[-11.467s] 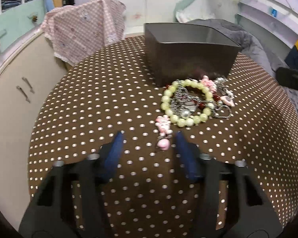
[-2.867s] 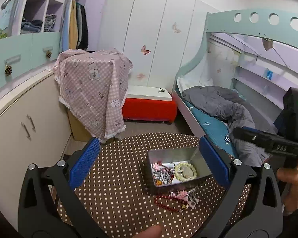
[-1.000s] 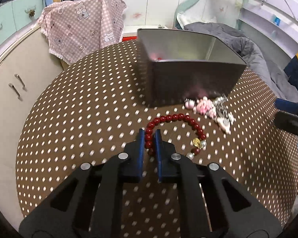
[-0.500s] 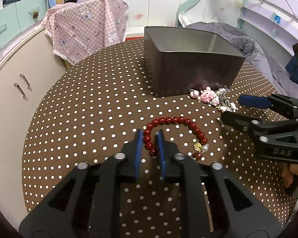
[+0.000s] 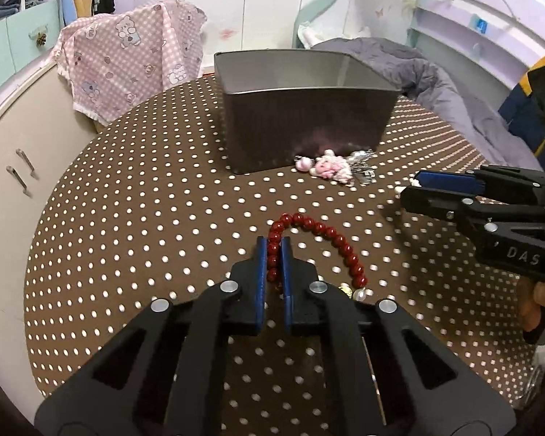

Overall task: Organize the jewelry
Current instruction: 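Lift the red bead bracelet into the box with left gripper while right drops pink charm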

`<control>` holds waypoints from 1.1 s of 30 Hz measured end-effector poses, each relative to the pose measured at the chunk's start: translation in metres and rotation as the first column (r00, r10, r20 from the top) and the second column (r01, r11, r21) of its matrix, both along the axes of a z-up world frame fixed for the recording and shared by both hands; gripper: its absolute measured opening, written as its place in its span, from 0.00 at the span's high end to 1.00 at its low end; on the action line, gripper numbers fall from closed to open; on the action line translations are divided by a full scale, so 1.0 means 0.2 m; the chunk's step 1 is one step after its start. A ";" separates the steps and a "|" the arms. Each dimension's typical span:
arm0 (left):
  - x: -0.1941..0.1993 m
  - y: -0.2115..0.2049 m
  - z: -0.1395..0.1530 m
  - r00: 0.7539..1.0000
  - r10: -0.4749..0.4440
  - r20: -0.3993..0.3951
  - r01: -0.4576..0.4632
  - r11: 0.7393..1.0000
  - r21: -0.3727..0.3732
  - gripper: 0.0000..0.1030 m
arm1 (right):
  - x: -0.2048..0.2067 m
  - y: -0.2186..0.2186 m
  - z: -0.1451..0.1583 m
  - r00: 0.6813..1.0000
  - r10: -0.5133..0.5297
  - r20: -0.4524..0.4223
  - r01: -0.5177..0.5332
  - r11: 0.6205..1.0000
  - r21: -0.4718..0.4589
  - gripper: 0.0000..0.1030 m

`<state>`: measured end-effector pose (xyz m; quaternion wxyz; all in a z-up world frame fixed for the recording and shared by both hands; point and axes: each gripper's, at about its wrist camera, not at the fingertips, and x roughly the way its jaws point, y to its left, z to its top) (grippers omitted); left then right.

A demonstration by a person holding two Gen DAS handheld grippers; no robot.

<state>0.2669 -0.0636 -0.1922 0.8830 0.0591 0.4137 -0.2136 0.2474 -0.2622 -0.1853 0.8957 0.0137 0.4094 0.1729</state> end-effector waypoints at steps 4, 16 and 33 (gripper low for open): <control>-0.03 0.03 0.04 1.000 -0.004 0.003 0.004 0.999 -0.045 0.92 | -0.04 -0.06 0.07 1.000 -0.012 0.020 0.011 0.999 0.040 0.71; -0.12 0.11 0.43 0.989 -0.008 0.151 0.032 0.987 -0.158 0.92 | -0.04 -0.10 0.32 0.993 -0.017 0.119 0.005 0.995 0.100 0.71; 0.08 0.06 0.88 0.936 0.002 0.352 0.075 0.976 -0.206 0.92 | 0.19 -0.07 0.73 0.958 0.011 0.288 -0.045 0.993 0.112 0.71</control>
